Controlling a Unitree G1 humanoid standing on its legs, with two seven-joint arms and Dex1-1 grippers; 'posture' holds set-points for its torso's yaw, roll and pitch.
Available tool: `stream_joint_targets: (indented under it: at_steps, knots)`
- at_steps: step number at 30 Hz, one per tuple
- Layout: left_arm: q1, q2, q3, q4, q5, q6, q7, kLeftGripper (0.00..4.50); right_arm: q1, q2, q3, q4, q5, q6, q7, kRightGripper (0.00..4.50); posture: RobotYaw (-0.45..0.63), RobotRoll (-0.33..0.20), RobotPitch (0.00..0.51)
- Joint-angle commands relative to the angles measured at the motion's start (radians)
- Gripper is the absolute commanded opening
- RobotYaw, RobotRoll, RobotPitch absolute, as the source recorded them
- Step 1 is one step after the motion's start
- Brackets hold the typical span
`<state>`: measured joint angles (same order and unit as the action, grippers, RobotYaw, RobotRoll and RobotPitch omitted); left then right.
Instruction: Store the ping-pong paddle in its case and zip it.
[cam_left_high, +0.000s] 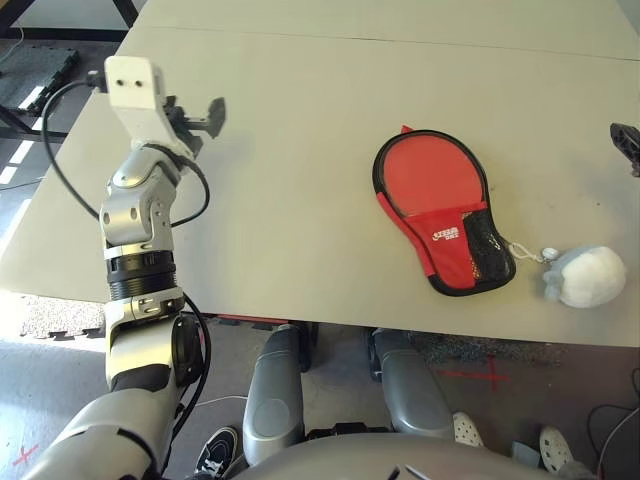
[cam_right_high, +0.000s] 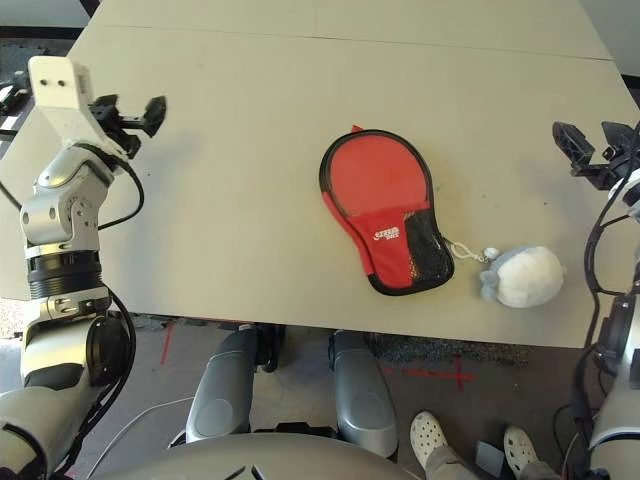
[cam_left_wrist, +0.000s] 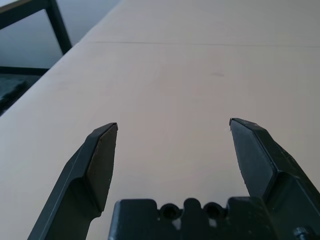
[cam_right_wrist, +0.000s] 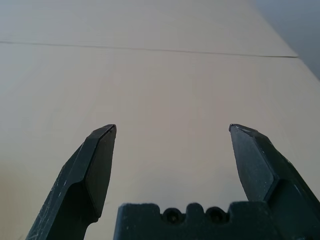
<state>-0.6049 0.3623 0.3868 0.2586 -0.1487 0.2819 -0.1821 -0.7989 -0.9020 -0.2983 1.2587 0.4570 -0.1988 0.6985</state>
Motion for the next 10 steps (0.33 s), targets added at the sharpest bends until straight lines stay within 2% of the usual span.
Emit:
stream_joint_targets:
  at_steps: [1, 10]
  knots:
    - [0.068, -0.004, 0.048, 0.04, 0.01, -0.112, 0.089, 4.5, 0.025, 0.027, -0.054, 0.019, -0.025, -0.053, -0.066, 4.48, 0.0, 0.0, 0.225]
    - [0.107, 0.002, 0.064, 0.122, -0.008, -0.248, 0.156, 4.5, 0.031, 0.057, -0.118, 0.022, -0.063, -0.067, -0.139, 4.48, 0.0, 0.0, 0.199]
